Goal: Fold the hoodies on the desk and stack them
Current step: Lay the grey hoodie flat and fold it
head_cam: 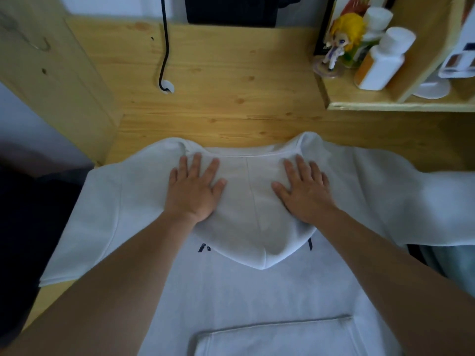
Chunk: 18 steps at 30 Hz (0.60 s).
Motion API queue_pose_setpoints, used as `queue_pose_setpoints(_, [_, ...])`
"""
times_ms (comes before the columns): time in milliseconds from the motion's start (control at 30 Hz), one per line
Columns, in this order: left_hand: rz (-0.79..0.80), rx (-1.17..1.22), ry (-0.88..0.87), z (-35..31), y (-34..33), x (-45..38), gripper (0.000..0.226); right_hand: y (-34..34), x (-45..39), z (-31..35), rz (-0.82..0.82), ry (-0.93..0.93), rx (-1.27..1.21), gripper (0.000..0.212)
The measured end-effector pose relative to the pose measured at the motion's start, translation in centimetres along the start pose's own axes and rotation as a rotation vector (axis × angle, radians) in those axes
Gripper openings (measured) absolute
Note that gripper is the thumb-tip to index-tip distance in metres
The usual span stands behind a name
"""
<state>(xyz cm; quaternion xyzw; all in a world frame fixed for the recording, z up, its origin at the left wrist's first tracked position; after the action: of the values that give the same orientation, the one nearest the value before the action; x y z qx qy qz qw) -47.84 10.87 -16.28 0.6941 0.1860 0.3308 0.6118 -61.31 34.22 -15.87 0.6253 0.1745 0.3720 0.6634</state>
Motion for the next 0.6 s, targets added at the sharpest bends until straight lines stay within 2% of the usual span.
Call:
queue_pose_setpoints(133, [0.096,-0.021,-0.023,-0.2,1.0,-1.3,0.067,0.2,0.1,0.2,-0.023,0.0,0.02,0.075])
queue_pose_setpoints(167, [0.057,-0.035,-0.008,0.0,1.4,-0.9,0.067,0.1,0.0,0.1,-0.021,0.003,0.027,0.075])
queue_pose_setpoints(267, [-0.191,0.004,0.007,-0.4,2.6,3.3,0.062,0.3,0.3,0.5,-0.033,-0.037,0.081,0.072])
queue_pose_setpoints(367, [-0.282,0.081,-0.106,-3.4,1.6,8.8,0.065,2.1,1.7,4.7,-0.234,0.063,0.043,0.062])
queue_pose_setpoints(433, [-0.242,0.077,-0.158,-5.1,-0.5,11.2,0.06,2.3,4.0,8.7,-0.369,0.18,-0.061,0.059])
queue_pose_setpoints(500, [-0.206,0.064,-0.171,-5.0,-2.5,12.5,0.059,0.2,6.1,10.1,-0.324,0.204,-0.046,0.059])
queue_pose_setpoints(600, [-0.225,0.037,-0.186,-3.7,-3.5,13.1,0.06,-3.4,7.5,8.3,-0.168,0.165,0.054,0.064])
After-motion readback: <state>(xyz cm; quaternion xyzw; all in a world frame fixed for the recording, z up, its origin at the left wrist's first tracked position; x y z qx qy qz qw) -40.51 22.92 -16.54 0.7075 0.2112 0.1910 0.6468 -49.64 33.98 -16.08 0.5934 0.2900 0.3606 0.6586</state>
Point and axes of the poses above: each hand's wrist, its own x-axis away from the middle knuckle, its own y-axis out of the back of the hand, z = x × y, the point moved 7 cm from there along -x, towards the middle knuckle, and after that the axes turned 15 degrees about y, right-handed, at the moved point
